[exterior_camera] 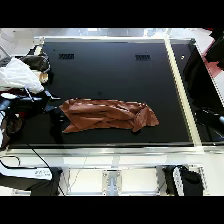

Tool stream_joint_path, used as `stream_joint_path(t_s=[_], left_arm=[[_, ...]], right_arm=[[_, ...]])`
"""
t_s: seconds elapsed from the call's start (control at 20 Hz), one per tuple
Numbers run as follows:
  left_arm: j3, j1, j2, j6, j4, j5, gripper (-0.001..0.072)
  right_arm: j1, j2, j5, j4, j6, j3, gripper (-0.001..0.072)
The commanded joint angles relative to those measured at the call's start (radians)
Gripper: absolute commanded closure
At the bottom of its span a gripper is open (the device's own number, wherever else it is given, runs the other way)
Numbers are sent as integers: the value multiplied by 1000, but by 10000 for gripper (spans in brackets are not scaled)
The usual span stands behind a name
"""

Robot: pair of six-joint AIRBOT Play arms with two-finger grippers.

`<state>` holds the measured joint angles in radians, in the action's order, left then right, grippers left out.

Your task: Fold the shirts.

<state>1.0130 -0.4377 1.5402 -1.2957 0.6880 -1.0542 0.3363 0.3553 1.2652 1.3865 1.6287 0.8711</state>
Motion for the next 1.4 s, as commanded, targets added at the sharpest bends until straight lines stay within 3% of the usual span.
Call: stream_joint_path(t_s=[0.0, 0.4, 0.5, 0.6, 0.7, 0.75, 0.9, 1.05, 1.2, 1.35], left_arm=[[-20, -4, 46, 29, -68, 40, 7], [-20, 31, 64, 25, -43, 70, 9], [-19, 66, 79, 25, -47, 85, 38], [-19, 99, 88, 25, -46, 108, 279], [-19, 116, 89, 25, -46, 132, 671], [-19, 118, 89, 25, -47, 135, 697], [-19, 111, 84, 25, -50, 119, 697], [-19, 111, 72, 25, -54, 97, 697], [-19, 111, 54, 25, -54, 74, 697], [-19, 111, 37, 25, -54, 75, 698]], right_arm=[[0, -34, 6, 2, 37, -16, 227], [0, -34, 0, -3, 38, -15, 227], [0, -34, 0, -15, 38, -15, 227], [0, -34, 0, -27, 38, -15, 227], [0, -34, 0, -27, 38, -15, 227], [0, -34, 0, -27, 38, -15, 227], [0, -34, 5, -27, 38, -41, 228], [0, -34, -26, -131, 69, -265, 228], [-1, -21, -195, -415, 56, -551, 227], [-1, 35, -341, -800, -116, -686, 227]])
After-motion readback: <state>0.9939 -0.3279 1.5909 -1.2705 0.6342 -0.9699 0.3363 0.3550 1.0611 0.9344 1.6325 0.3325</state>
